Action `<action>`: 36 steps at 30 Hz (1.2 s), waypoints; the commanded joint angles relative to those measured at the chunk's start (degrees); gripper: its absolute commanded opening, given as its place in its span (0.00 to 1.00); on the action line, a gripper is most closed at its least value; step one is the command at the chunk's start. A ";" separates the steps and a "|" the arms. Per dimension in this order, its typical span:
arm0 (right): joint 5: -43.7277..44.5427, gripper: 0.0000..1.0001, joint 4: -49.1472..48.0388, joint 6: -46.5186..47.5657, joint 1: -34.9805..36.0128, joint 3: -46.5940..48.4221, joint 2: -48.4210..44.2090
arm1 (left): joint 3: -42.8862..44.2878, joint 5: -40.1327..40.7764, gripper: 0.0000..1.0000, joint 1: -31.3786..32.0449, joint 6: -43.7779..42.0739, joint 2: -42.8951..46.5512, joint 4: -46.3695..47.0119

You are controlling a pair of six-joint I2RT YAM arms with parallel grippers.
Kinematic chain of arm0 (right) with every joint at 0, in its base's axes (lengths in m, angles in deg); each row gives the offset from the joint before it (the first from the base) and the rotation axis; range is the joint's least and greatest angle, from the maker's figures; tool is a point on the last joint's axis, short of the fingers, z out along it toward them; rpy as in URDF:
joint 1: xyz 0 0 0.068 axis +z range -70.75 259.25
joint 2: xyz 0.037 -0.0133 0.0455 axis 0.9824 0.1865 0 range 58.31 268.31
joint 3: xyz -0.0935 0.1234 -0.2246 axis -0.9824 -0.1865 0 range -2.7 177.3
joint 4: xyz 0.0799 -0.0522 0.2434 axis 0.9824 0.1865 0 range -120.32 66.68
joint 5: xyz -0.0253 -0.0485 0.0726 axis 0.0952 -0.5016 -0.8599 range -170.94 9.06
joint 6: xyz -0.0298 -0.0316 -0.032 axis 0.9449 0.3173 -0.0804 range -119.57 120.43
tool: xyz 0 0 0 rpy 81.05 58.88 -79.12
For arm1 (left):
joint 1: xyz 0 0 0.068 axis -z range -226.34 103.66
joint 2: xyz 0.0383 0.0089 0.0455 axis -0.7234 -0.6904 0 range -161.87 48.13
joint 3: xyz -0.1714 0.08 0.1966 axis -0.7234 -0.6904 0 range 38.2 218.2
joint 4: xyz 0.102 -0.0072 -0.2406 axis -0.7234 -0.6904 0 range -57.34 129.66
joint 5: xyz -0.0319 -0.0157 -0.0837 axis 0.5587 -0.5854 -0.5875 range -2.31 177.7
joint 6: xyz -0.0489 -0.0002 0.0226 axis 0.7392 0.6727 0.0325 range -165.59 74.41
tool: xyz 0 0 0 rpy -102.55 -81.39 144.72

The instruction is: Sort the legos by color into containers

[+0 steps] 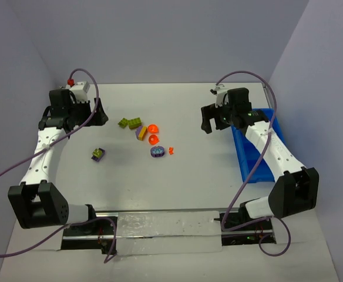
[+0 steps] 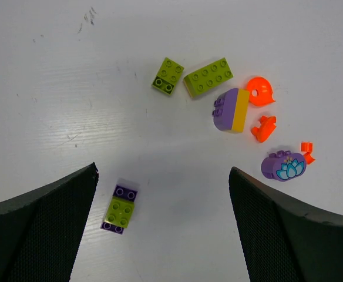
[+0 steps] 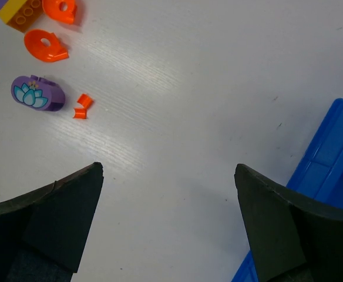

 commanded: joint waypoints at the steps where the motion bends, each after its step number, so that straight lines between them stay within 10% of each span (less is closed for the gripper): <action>1: -1.11 1.00 -1.83 0.06 0.12 1.79 0.69 | 2.28 0.44 0.99 -0.01 -0.37 0.15 0.18; 26: -14.41 1.00 23.27 32.49 23.85 39.65 35.85 | 2.90 -12.44 0.99 0.01 -4.46 0.23 -2.47; 36: -14.44 1.00 25.40 40.30 27.46 41.15 43.04 | 3.96 -16.98 0.99 -0.01 -4.85 -1.43 -2.55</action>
